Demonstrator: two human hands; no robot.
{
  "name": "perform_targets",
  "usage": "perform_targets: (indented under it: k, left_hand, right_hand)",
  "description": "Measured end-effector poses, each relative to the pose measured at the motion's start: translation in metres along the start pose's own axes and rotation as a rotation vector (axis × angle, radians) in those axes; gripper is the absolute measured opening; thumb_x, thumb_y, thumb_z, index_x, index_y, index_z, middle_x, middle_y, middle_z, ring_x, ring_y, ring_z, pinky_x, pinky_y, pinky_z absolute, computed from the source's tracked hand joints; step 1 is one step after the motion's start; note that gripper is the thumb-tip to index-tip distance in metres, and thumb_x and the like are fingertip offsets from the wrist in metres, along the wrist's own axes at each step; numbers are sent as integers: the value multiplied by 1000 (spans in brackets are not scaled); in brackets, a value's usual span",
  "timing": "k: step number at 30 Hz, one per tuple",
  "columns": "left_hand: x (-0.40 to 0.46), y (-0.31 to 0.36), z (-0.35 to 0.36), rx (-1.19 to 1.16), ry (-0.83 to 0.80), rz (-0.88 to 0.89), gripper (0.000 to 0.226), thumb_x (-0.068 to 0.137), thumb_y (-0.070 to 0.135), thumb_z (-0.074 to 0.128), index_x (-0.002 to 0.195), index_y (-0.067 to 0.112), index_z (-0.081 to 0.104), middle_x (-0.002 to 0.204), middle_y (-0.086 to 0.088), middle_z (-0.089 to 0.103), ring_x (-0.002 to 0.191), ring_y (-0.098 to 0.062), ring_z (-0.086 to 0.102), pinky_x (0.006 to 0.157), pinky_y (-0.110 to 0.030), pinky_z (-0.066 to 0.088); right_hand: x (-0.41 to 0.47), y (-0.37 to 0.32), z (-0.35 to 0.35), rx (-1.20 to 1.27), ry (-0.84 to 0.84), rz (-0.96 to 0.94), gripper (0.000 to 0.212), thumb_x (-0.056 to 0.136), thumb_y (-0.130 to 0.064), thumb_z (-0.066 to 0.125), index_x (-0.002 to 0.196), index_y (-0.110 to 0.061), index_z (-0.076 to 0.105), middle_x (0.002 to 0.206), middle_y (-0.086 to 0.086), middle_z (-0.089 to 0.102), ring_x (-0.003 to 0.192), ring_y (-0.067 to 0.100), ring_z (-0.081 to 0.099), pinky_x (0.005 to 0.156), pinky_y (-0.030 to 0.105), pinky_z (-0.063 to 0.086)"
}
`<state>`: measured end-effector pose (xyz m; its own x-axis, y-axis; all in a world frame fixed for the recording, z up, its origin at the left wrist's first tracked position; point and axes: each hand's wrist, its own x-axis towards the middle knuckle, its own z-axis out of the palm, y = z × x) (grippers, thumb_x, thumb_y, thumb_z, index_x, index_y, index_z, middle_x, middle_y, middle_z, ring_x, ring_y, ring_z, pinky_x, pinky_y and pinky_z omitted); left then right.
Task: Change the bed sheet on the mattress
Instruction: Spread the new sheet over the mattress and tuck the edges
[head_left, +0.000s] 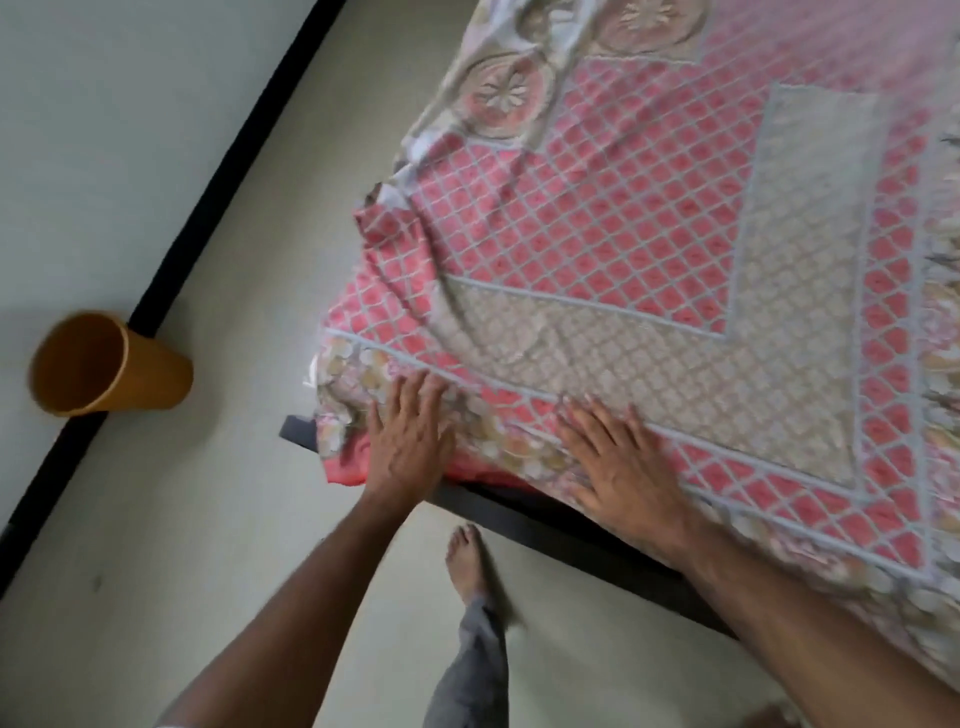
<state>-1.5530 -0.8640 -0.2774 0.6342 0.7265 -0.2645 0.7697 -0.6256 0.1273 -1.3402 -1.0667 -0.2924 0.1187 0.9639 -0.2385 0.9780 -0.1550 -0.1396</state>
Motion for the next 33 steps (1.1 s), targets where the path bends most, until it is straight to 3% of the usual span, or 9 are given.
perform_targets:
  k: [6, 8, 11, 14, 17, 20, 22, 26, 33]
  left_hand:
    - [63, -145, -24, -712, 30, -544, 83, 91, 46, 70, 153, 10, 29, 154, -13, 37, 138, -33, 45, 109, -57, 42]
    - [82, -169, -17, -1019, -142, -574, 82, 80, 56, 77, 143, 13, 47, 135, -11, 59, 120, -30, 63, 99, -52, 54]
    - [100, -191, 7, -995, -183, -582, 86, 56, 84, 77, 115, 23, 63, 115, -3, 63, 97, -23, 71, 80, -40, 62]
    - [98, -184, -8, -1111, -136, -628, 71, 71, 56, 87, 115, 19, 46, 115, -2, 47, 94, -16, 63, 66, -25, 57]
    - [88, -190, -9, -1280, -187, -655, 56, 77, 42, 86, 107, 16, 47, 106, -10, 65, 91, -25, 71, 74, -44, 62]
    - [71, -210, -18, -1223, -220, -499, 27, 86, 39, 79, 94, 19, 63, 96, -3, 74, 85, -22, 74, 76, -50, 61]
    - [57, -226, -33, -1237, -170, -390, 36, 82, 46, 79, 86, 14, 61, 85, 2, 72, 78, -15, 68, 69, -44, 57]
    - [5, -267, -51, -1318, -75, -338, 44, 80, 45, 81, 70, 17, 49, 62, 10, 54, 59, -5, 50, 50, -22, 39]
    - [23, -303, -6, -871, -106, -331, 38, 89, 46, 71, 72, 19, 50, 64, 5, 61, 67, -19, 57, 60, -35, 43]
  right_hand:
    - [149, -94, -34, 83, -21, -2, 86, 85, -48, 65, 157, -21, 28, 165, 5, 23, 152, 30, 20, 120, 60, 19]
    - [175, -112, -42, 106, -56, -25, 83, 85, -41, 68, 156, -23, 29, 164, 6, 24, 151, 32, 20, 121, 57, 19]
    - [197, -129, -48, 64, -75, -35, 75, 87, -38, 65, 154, -26, 33, 162, 6, 27, 150, 28, 22, 123, 53, 11]
    - [205, -136, -51, -13, -27, 0, 66, 86, -49, 67, 144, -27, 45, 154, 6, 36, 142, 27, 35, 118, 52, 24]
    - [215, -142, -57, -107, 9, 95, 62, 77, -67, 68, 117, -22, 56, 121, 3, 54, 110, 24, 53, 95, 46, 44]
    - [223, -156, -68, -176, -104, 82, 40, 90, -61, 58, 103, -24, 58, 96, -2, 53, 90, 18, 51, 93, 45, 42]
    - [226, -165, -73, 9, -207, 2, 12, 99, -46, 53, 95, -35, 53, 92, -10, 50, 94, 14, 52, 101, 44, 35]
    - [232, -197, -87, 235, -411, -181, 21, 101, -42, 53, 84, -31, 46, 92, -8, 54, 89, 11, 48, 86, 30, 33]
    - [239, -220, -64, 198, -437, -126, 12, 102, -31, 52, 93, -22, 54, 93, -7, 61, 88, 15, 59, 107, 42, 33]
